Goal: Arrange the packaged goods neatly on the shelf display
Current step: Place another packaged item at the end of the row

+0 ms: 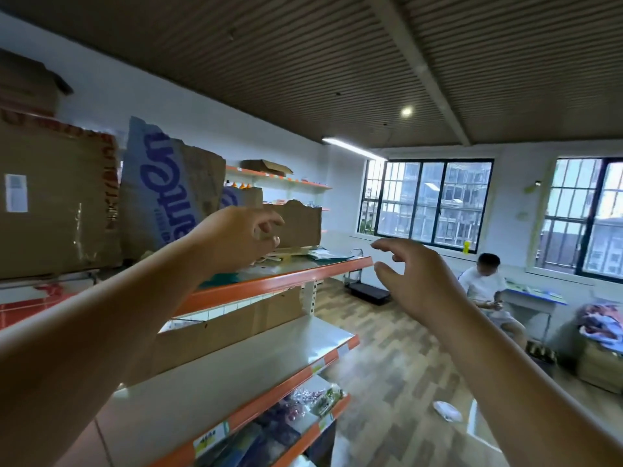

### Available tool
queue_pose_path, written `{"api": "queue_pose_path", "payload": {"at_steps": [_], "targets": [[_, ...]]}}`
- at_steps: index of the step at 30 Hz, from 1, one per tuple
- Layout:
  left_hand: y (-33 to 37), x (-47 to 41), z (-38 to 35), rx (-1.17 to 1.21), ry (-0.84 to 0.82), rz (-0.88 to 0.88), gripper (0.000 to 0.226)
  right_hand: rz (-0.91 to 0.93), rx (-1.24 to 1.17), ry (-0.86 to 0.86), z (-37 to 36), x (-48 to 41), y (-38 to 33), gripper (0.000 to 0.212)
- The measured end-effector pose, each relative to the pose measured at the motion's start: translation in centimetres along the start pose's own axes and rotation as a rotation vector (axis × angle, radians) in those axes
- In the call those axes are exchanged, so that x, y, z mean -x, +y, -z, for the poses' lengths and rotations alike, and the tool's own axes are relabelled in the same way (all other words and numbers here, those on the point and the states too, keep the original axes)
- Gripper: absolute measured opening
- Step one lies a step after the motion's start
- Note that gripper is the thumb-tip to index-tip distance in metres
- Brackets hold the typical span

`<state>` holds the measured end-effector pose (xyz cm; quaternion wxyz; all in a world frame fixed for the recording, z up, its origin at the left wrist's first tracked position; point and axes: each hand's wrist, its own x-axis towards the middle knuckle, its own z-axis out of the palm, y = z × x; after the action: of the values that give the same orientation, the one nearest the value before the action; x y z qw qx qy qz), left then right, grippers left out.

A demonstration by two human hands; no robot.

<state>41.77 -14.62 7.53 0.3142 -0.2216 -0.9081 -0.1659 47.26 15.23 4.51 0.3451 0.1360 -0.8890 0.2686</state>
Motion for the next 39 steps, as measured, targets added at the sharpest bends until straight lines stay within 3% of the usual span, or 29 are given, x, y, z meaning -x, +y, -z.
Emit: {"api": "queue_pose_path", "payload": {"at_steps": [9, 24, 31, 39], "targets": [[-7.7, -8.4, -5.8, -0.076, -0.054, 0.070, 0.041, 0.058, 0.090, -0.078, -6.9, -8.2, 5.1, 0.038], [-20.5, -19.9, -11.1, -0.298, -0.236, 0.162, 0.036, 0.188, 0.001, -0.199, -24.4, -25.5, 8.6, 0.042], [-21.4, -21.4, -13.5, -0.382, -0.299, 0.259, 0.033, 0.286, -0.082, -0.238, -29.9, -30.4, 11.3, 0.041], [-20.3, -26.1, -20.8, -0.468, -0.348, 0.427, 0.036, 0.393, -0.341, -0.278, -34.9, -37.1, 18.1, 0.032]]}}
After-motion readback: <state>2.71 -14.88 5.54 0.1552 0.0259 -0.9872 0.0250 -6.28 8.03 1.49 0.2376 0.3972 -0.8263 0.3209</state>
